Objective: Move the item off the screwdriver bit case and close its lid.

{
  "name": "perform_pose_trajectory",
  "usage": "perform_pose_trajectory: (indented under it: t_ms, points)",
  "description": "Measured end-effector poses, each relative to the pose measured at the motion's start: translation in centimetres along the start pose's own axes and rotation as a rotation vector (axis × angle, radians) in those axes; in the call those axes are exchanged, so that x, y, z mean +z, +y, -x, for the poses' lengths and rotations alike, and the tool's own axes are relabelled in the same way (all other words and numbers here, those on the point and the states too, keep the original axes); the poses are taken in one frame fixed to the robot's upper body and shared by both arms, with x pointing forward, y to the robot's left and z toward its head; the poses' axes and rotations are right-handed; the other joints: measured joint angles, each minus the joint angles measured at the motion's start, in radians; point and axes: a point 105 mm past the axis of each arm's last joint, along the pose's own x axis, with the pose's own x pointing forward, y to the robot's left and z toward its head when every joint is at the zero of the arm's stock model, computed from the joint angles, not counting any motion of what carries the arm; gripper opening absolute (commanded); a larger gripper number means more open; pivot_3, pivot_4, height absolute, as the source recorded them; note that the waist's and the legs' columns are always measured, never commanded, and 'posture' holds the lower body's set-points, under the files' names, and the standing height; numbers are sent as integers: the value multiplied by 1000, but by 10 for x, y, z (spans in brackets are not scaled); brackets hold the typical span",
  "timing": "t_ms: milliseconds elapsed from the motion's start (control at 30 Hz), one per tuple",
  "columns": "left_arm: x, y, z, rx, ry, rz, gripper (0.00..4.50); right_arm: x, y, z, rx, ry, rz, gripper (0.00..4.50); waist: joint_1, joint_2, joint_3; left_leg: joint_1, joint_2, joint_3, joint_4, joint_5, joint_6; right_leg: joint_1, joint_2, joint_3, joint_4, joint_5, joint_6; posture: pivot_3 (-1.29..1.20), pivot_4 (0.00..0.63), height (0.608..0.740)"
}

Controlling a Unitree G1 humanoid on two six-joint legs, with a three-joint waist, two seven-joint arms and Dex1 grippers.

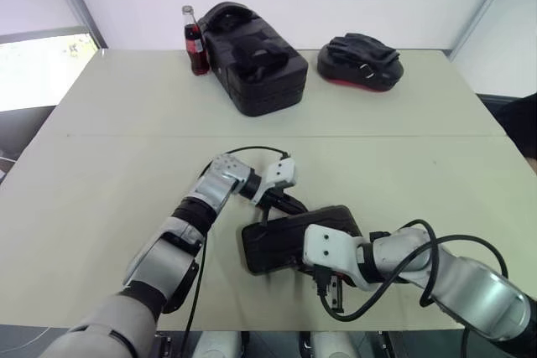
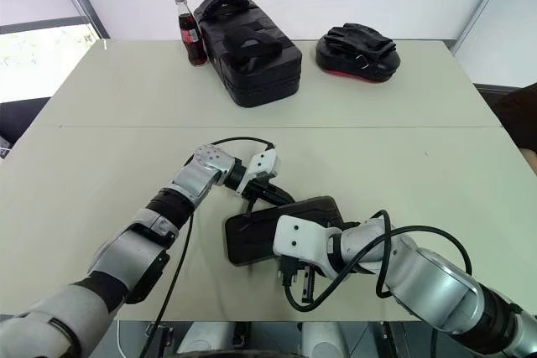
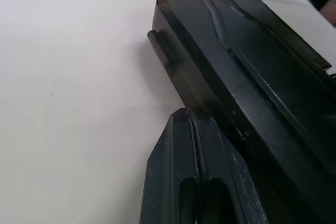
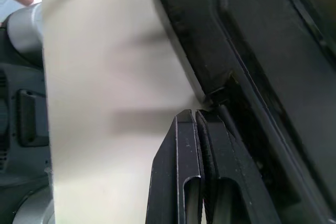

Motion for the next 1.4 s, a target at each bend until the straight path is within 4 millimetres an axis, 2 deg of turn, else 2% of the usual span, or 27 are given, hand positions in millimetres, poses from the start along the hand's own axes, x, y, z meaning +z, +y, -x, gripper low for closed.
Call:
perform_pose_trajectory:
  t_ms: [300,567,1167,1267,1400]
  points:
    - [5,-14,-7,-40,27,-87,0,1,10,-7,71,8,108,95,-1,1,-1,1,0,0,0,0,0,1,0,0,0,0,0,0,150,740]
    - [1,-19,-4,-31,35,-55,0,2,12,-9,78,21,223,95,-5,0,-1,1,1,0,0,-1,1,1,1,-1,0,0,0,0,150,740]
    - [-2,-22,0,-20,54,4,0,3,18,-19,16,70,299,95,-11,0,-2,2,1,0,0,-1,1,1,1,-1,0,0,0,0,150,740]
    - [-2,-22,0,-17,54,8,0,2,19,-18,-6,89,275,95,-8,0,-3,2,1,0,0,-1,1,1,1,-1,0,0,0,0,150,740]
    - [-4,-23,1,-10,56,10,0,4,21,-21,-53,88,71,95,-8,-5,-8,2,2,-1,0,-1,1,1,2,-1,1,0,-1,0,150,740]
